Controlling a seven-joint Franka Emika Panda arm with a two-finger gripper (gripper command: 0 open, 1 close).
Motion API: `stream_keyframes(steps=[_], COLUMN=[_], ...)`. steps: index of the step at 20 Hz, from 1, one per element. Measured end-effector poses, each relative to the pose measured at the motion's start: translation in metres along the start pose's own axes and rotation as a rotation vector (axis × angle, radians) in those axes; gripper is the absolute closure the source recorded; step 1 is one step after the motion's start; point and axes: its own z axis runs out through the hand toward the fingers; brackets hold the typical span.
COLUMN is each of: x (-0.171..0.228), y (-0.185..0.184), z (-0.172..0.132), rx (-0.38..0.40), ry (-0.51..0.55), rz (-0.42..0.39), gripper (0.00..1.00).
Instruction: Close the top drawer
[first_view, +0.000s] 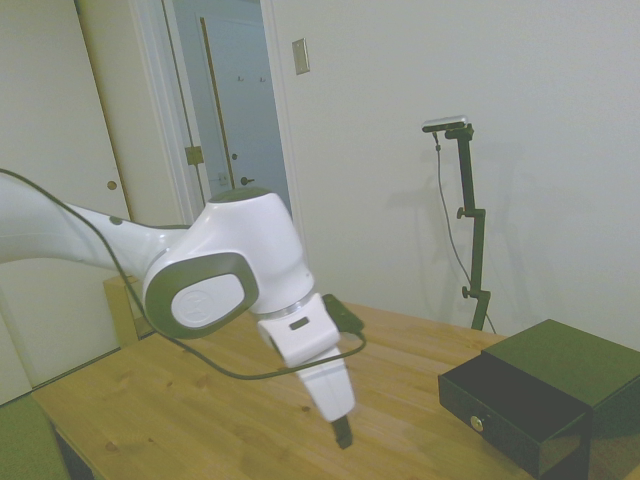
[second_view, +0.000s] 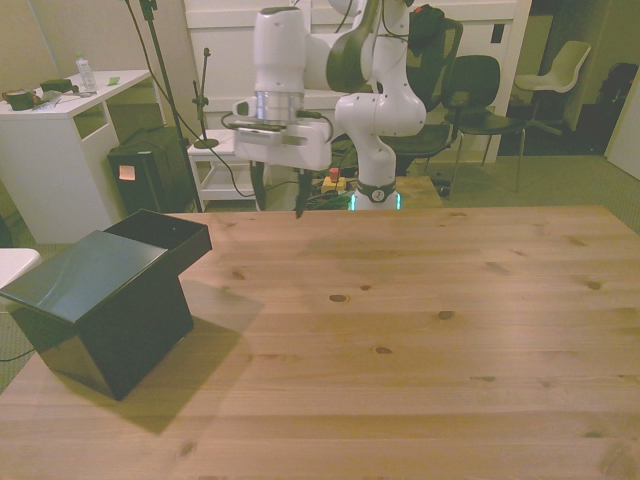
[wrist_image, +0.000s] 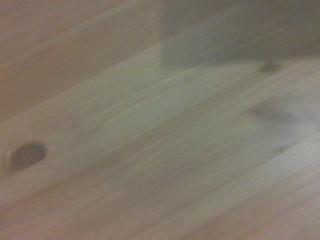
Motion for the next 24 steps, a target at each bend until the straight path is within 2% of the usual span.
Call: stream_keyframes(steps=[5, 6, 9, 13, 24], x=[0.064, 0.073, 0.089, 0.088, 0.091], y=[-0.022, -0.026, -0.04, -0.054, -0.052], z=[0.002, 0.004, 0.009, 0.014, 0.018], rx=[-0.016, -0.022, -0.038, -0.043, -0.047], ry=[0.037, 0.036, 0.027, 0.016, 0.013], rz=[0.033, 0.035, 0.029, 0.017, 0.024], gripper=[0.0, 1.0, 1.0, 1.0, 1.0])
